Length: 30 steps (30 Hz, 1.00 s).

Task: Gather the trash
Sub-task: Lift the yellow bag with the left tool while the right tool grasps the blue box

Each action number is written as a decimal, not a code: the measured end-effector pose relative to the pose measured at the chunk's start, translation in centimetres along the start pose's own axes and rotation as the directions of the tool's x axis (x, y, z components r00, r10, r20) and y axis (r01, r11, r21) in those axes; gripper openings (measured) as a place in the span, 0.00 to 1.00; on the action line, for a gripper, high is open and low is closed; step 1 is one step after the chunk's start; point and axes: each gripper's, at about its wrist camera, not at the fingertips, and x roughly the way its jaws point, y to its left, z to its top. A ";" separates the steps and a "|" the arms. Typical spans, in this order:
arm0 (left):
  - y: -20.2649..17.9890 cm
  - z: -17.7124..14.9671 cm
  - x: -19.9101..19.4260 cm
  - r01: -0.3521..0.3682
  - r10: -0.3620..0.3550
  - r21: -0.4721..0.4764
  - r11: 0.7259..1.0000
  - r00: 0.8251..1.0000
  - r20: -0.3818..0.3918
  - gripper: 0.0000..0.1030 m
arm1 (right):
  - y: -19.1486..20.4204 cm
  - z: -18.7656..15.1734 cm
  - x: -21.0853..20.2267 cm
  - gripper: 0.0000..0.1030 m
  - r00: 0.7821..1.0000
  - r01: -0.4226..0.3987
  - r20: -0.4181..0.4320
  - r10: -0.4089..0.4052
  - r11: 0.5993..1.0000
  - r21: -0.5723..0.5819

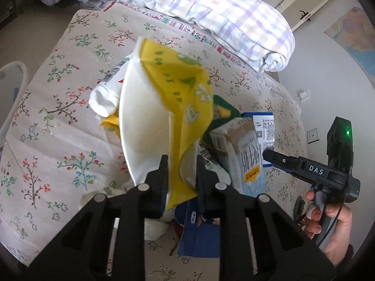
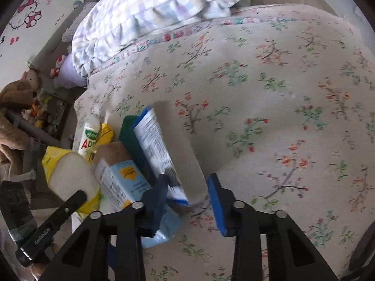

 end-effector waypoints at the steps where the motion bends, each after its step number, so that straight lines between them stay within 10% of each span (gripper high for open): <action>1: 0.1 -0.1 -0.1 -0.001 0.001 -0.004 1.000 1.000 0.003 0.21 | -0.2 0.0 -0.2 0.34 1.000 0.017 0.008 -0.017 1.000 0.000; 8: -0.1 -0.3 -1.3 -0.002 0.002 0.018 1.000 1.000 0.029 0.20 | -0.4 0.3 -0.9 0.56 1.000 0.016 0.024 -0.016 1.000 0.003; 30: 2.0 -0.8 -3.8 -0.071 0.068 0.049 0.996 0.995 0.067 0.20 | 3.2 1.0 3.4 0.52 0.984 0.177 0.010 -0.177 0.980 -0.092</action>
